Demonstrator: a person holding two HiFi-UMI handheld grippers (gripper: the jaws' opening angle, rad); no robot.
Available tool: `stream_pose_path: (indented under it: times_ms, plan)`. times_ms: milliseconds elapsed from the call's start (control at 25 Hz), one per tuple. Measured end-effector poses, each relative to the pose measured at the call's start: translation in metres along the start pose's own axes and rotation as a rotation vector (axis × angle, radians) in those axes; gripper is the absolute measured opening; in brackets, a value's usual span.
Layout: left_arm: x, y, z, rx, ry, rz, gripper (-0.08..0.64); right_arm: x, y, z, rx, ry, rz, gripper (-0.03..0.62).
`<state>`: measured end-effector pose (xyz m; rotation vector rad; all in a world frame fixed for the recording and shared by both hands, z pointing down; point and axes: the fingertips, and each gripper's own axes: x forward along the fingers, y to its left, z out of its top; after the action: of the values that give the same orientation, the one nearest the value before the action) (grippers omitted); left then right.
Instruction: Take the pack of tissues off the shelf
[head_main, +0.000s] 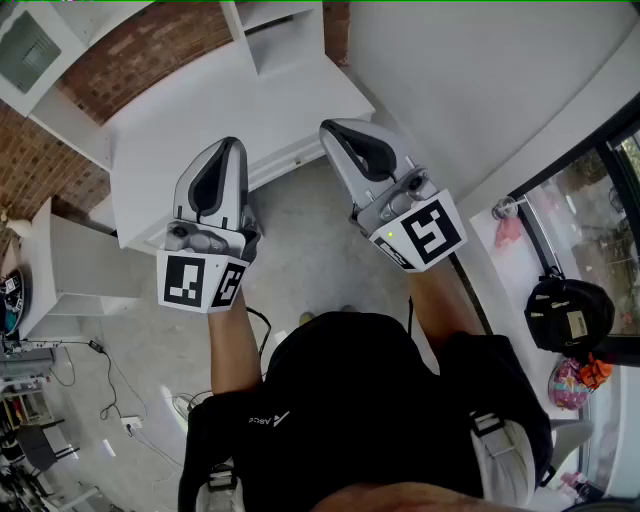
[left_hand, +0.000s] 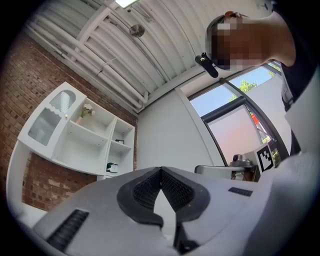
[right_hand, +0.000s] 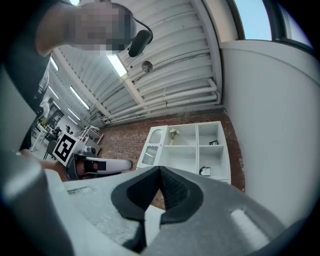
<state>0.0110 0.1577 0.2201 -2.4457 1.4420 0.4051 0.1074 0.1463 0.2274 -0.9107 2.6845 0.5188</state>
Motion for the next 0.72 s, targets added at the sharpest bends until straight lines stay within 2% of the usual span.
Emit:
stream_pose_path:
  times_ms: [240, 480, 520, 720]
  plan:
    - [0.011, -0.008, -0.002, 0.007, -0.001, 0.001, -0.002, -0.004, -0.011, 0.005, 0.002, -0.015, 0.016, 0.002]
    - [0.029, -0.020, -0.009, 0.021, -0.003, 0.017, -0.002, -0.011, -0.037, 0.009, -0.007, -0.040, -0.006, 0.009]
    - [0.032, -0.022, -0.010, 0.024, -0.004, 0.022, -0.002, -0.011, -0.040, 0.009, -0.009, -0.041, -0.001, 0.049]
    - [0.047, -0.027, -0.017, 0.040, 0.000, 0.039, -0.002, -0.008, -0.056, 0.006, -0.013, -0.041, 0.007, 0.123]
